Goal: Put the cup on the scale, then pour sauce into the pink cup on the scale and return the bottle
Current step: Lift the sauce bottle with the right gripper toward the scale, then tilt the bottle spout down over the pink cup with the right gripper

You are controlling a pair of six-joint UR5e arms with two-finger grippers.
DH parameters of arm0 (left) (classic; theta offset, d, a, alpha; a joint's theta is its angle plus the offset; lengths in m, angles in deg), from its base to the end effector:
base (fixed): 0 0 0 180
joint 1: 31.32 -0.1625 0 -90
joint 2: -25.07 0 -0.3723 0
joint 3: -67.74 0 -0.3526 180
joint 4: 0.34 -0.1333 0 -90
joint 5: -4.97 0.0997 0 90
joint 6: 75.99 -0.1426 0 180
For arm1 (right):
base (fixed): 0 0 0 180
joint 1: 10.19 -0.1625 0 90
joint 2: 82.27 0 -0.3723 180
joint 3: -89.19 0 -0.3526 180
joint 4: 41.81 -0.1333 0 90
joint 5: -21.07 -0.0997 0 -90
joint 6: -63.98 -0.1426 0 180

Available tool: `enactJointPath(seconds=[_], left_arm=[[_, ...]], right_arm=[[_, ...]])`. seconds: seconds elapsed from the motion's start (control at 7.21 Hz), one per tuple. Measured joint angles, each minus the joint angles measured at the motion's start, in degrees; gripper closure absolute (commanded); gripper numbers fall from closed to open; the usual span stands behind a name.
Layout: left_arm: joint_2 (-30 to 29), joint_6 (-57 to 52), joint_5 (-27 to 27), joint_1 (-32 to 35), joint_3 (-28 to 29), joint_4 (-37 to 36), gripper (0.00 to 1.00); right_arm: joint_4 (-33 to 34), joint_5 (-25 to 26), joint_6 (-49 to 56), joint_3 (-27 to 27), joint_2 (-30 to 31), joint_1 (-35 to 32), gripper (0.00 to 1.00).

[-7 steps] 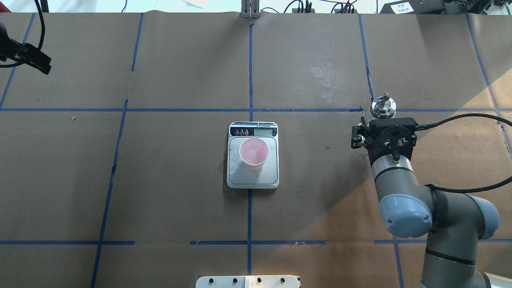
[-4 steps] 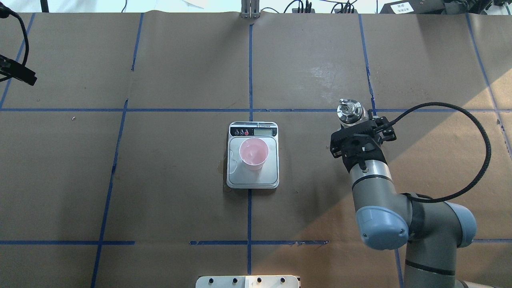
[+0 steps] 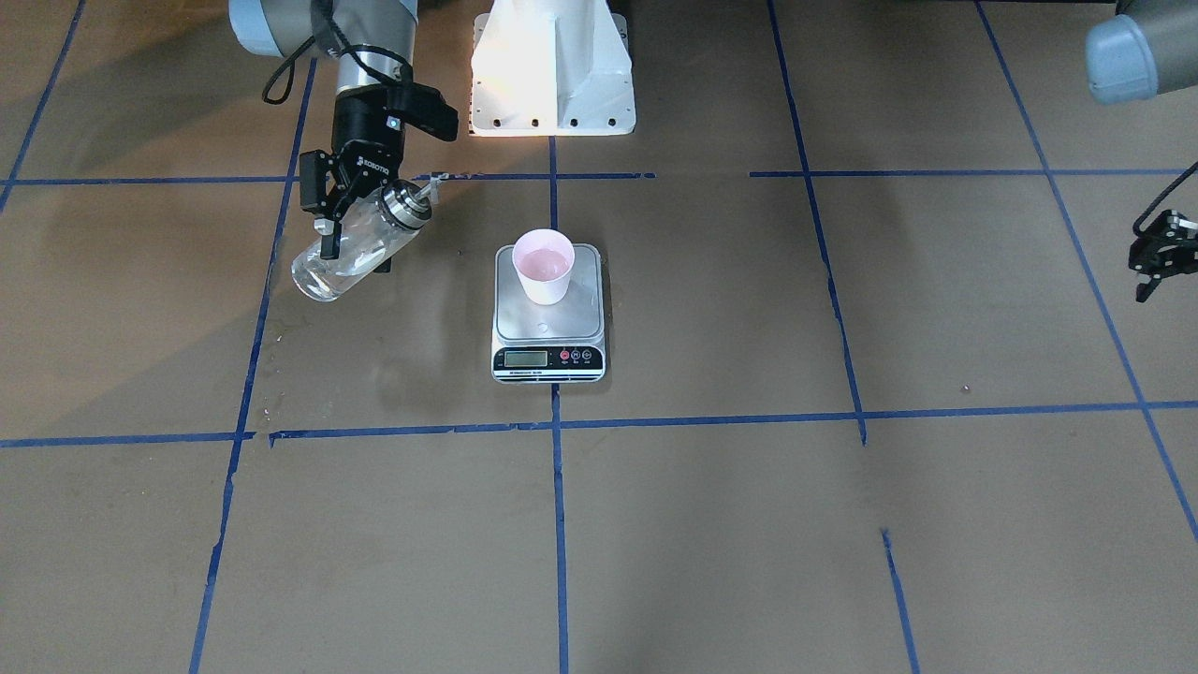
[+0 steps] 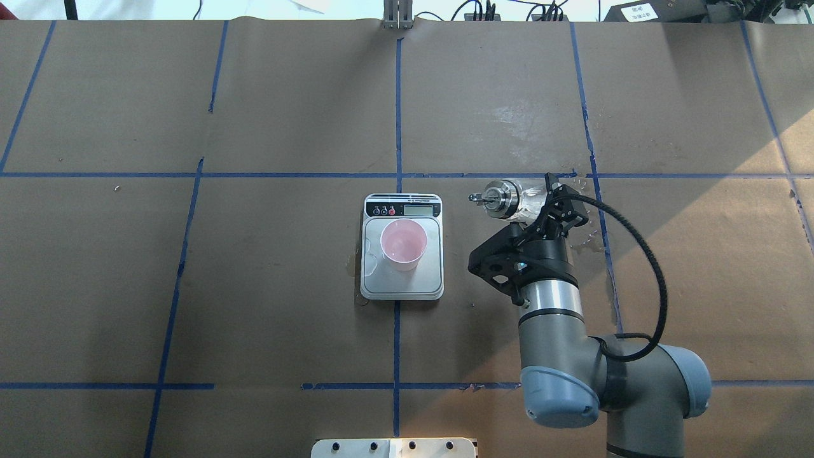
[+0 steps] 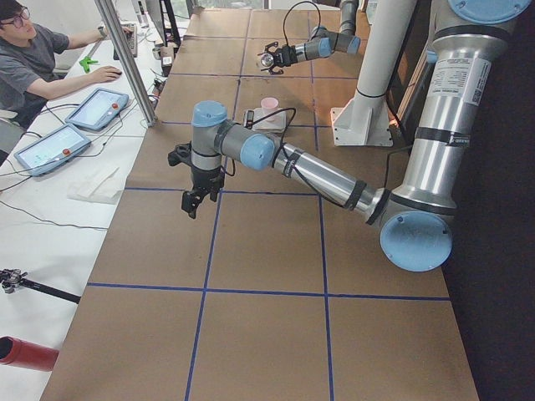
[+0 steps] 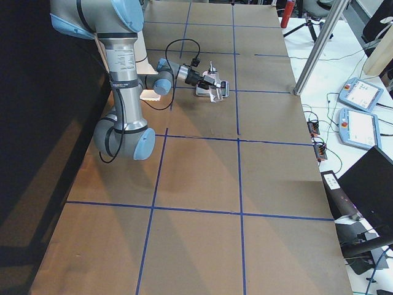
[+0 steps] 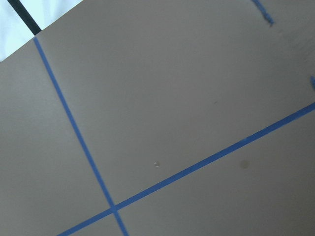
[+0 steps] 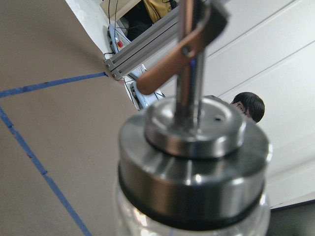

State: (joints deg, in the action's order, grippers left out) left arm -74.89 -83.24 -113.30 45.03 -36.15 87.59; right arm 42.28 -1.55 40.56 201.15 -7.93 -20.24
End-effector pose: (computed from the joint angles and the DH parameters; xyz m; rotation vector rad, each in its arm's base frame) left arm 0.0602 -0.5267 0.4663 0.3474 0.5116 0.4469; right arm -0.4361 -0.3463 0.2768 1.2877 0.1672 -0.3996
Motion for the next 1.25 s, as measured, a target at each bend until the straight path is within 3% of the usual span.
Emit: enactJointPath(seconds=[0.42, 1.25], left_arm=[[0.89, -1.8, 0.05, 1.12, 2.85, 3.28, 0.0], [1.37, -1.95, 0.07, 1.9, 6.3, 6.66, 0.0]], right_arm=[[10.58, 6.41, 9.22, -3.74, -4.83, 0.45, 1.0], [12.64, 13.13, 38.99, -5.13, -7.95, -0.82, 1.0]])
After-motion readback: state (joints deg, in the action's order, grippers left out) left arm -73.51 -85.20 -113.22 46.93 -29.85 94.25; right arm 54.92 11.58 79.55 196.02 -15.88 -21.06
